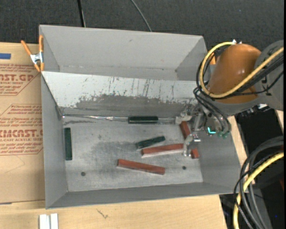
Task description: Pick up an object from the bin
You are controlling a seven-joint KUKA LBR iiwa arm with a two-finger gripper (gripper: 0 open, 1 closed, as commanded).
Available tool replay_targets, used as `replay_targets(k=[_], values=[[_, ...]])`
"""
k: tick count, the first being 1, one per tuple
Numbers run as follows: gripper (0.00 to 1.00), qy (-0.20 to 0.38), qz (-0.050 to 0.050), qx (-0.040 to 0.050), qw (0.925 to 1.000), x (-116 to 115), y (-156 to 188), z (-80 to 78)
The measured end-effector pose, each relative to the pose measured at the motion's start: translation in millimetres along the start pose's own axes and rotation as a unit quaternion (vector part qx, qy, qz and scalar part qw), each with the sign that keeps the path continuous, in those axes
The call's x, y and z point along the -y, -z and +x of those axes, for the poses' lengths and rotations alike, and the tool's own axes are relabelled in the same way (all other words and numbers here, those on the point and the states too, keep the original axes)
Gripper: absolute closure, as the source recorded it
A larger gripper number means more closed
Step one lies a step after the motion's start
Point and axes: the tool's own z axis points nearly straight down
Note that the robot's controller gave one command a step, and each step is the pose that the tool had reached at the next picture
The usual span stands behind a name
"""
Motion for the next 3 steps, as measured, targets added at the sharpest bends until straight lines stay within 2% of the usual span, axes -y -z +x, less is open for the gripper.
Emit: replay_targets(k=[1,2,3], values=[[0.00,0.000,0.000,0.0037,1.0000,-0.2,4.3,-1.8],[1.00,-0.007,-0.001,0.0155,0.9999,-10.6,-85.8,-43.4],[0.00,-0.007,0.001,0.0167,0.9998,-8.7,-89.4,-42.5]])
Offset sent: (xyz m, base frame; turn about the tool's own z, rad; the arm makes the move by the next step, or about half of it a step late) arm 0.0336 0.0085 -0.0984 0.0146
